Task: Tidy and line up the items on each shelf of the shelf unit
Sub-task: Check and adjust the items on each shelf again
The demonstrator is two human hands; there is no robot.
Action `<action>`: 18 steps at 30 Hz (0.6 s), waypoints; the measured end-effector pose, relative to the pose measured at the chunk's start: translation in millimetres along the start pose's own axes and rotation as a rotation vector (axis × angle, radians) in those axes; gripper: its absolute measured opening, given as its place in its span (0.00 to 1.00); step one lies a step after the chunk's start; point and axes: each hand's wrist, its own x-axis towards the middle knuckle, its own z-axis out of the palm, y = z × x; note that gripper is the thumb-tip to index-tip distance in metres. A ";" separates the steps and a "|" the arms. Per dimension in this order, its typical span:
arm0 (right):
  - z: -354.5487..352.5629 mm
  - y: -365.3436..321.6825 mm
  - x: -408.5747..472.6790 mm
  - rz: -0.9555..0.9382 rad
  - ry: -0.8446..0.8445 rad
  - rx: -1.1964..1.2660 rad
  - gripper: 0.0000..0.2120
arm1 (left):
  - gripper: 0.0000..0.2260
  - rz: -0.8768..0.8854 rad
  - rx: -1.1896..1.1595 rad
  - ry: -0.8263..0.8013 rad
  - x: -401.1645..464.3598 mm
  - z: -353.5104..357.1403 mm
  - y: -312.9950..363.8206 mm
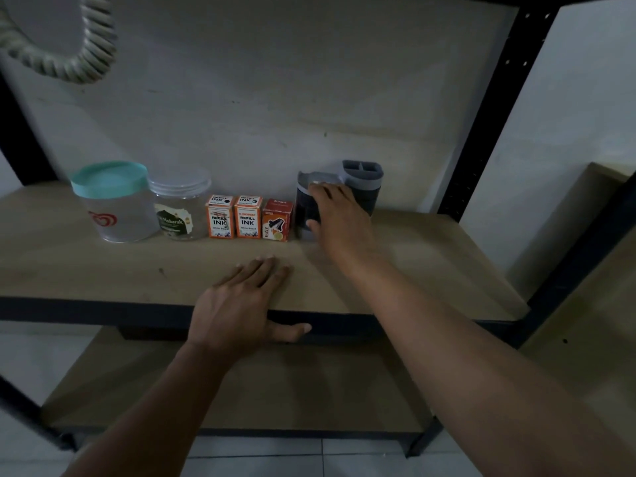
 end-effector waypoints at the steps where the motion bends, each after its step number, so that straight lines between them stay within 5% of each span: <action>1: 1.2 0.8 3.0 0.010 -0.001 0.003 0.29 | 0.49 0.002 0.003 0.003 -0.1 0.2 -0.3; 18: 19.0 16.6 44.2 0.001 0.037 -0.119 0.27 | 0.48 -0.016 0.016 -0.017 0.4 -0.5 0.1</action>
